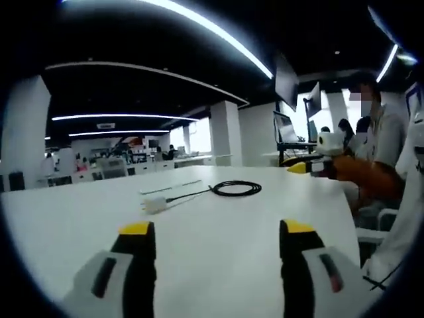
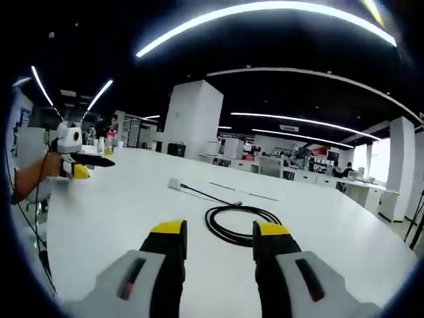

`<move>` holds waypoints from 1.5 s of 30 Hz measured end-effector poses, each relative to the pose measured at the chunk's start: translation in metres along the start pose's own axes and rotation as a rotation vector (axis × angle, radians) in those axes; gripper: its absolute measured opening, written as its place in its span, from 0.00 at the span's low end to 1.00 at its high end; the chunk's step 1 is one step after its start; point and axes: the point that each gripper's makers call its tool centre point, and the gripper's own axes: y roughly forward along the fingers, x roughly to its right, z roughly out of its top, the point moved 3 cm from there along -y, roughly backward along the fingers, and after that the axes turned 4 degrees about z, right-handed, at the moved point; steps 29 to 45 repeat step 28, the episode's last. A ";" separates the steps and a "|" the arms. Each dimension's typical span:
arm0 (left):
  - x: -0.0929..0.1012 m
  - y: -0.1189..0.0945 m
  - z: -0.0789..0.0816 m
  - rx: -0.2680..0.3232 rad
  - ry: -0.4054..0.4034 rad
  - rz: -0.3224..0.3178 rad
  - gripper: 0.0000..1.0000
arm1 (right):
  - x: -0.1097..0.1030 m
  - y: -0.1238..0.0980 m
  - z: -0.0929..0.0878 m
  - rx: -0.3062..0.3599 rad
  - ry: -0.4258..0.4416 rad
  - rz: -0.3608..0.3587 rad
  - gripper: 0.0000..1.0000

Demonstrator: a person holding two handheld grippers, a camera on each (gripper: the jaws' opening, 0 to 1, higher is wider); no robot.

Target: Plug the desk Type‑C cable into the charger adapter.

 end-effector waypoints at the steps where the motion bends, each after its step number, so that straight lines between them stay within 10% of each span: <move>1: 0.002 -0.005 -0.001 0.000 -0.001 0.008 0.77 | -0.004 -0.004 0.000 0.008 0.005 -0.003 0.42; 24: 0.010 -0.054 0.008 0.069 0.022 0.154 0.96 | -0.025 -0.044 -0.005 0.111 0.072 -0.123 0.70; 45: 0.011 -0.057 0.006 0.067 0.001 0.158 0.98 | -0.027 -0.049 -0.006 0.120 0.083 -0.136 0.72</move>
